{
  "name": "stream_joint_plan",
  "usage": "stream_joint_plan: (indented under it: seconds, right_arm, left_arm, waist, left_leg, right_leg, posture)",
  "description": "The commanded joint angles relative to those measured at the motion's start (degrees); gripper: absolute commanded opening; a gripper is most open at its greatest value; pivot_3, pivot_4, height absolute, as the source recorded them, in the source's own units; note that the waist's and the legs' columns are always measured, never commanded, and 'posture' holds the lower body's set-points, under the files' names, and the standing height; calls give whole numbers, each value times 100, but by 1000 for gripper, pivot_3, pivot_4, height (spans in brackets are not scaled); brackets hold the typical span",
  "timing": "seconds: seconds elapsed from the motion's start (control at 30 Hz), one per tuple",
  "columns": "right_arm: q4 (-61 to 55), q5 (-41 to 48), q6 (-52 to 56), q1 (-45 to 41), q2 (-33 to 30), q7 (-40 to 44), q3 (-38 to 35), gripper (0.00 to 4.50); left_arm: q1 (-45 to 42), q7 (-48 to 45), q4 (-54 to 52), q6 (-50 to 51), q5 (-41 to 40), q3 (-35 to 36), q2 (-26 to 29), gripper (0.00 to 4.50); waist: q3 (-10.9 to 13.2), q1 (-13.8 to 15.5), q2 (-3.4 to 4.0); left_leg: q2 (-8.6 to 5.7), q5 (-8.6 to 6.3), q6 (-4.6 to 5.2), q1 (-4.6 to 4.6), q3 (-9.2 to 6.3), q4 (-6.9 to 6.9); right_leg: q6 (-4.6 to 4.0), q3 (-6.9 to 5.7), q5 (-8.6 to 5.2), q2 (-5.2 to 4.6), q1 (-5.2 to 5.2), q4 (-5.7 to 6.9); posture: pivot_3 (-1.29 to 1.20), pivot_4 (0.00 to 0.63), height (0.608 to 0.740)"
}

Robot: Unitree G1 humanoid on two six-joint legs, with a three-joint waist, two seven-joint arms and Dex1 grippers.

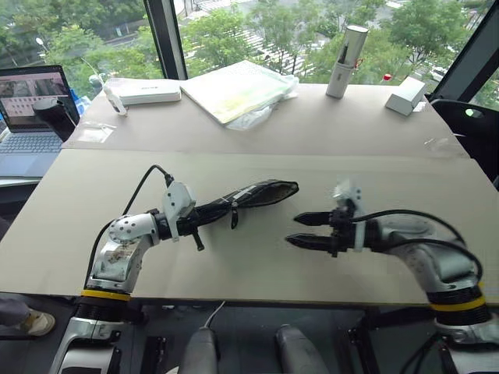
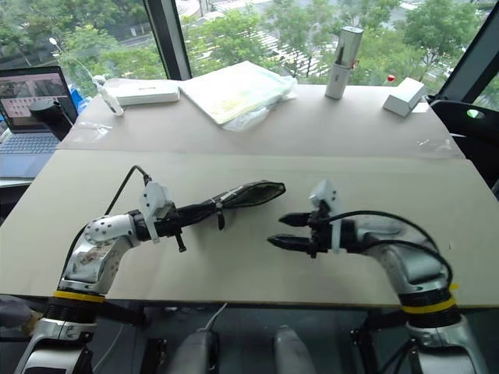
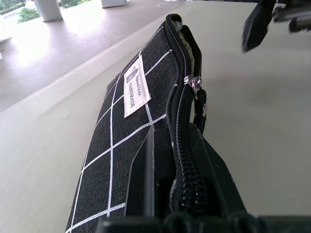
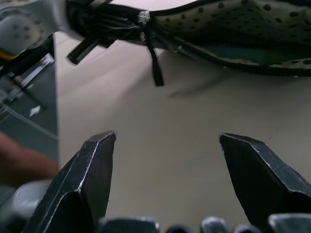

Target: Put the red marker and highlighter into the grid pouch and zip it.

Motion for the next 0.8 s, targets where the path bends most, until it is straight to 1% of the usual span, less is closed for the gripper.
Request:
stream_joint_plan:
  seconds: [0.03,0.23,0.4,0.53,0.6,0.63,0.7,0.73,0.77,0.8]
  right_arm:
    - [33,-271,220,-319,575,-777,206,3758]
    - [135,-213,548,-726,1282,-1100,375,3758]
    - [440,-368,471,-1005,1587,-1222,403,3758]
    - [544,-430,447,-1146,1676,-1218,415,3758]
    - [525,-429,474,-1158,1644,-1161,393,3259]
    - [501,-425,487,-1148,1611,-1119,386,3121]
    - [483,-444,502,-1130,1565,-1072,372,2372]
    - [465,-434,517,-1120,1539,-1042,358,2156]
    - [450,-436,526,-1111,1505,-1019,354,1703]
    - [429,-419,543,-1102,1474,-989,347,1347]
  left_arm:
    - [-80,-27,-59,-106,-31,34,27,0]
    - [-106,-25,-75,-93,-31,22,22,0]
    - [-88,-12,-92,-88,-29,17,13,0]
    - [-58,10,-147,-56,-40,16,12,0]
    - [-55,25,-155,-49,-42,18,7,0]
    - [-57,29,-146,-56,-38,19,6,0]
    - [-59,39,-139,-61,-36,18,1,0]
    - [-58,45,-139,-64,-34,15,-4,0]
    - [-57,52,-136,-67,-34,11,-13,0]
    - [-56,58,-136,-69,-33,7,-19,0]
  waist:
    - [0,6,0]
    - [0,92,-1]
    - [0,99,-1]
    - [0,94,0]
    - [0,94,0]
    - [0,95,-1]
    - [0,97,-1]
    - [0,96,0]
    - [0,95,-1]
    - [0,94,0]
  left_leg:
    - [0,0,0,-1,0,0]
    - [-1,0,0,-4,0,0]
    - [0,0,0,-4,0,0]
    - [0,0,0,-4,0,0]
    - [0,0,0,-4,0,0]
    - [0,0,0,-4,0,0]
    - [0,0,0,-5,0,0]
    - [0,0,0,-5,0,0]
    - [0,0,0,-4,0,0]
    - [0,0,0,-5,0,0]
  right_leg:
    - [0,0,0,-1,0,-2]
    - [-1,-3,0,-2,1,-4]
    - [-1,-4,0,-2,1,-4]
    - [-1,-5,1,-1,0,-3]
    - [-1,-5,0,-1,0,-3]
    - [-1,-4,0,-1,0,-3]
    - [-1,-4,0,-2,0,-4]
    - [-1,-4,0,-1,0,-3]
    - [-1,-5,0,-1,0,-3]
    - [-1,-5,0,-1,0,-3]
  posture:
    - [0,150,739]
    - [0,150,739]
    - [0,150,739]
    - [0,150,739]
    - [0,150,739]
    - [0,150,739]
    - [0,150,739]
    - [0,150,739]
    - [0,150,739]
    - [0,150,739]
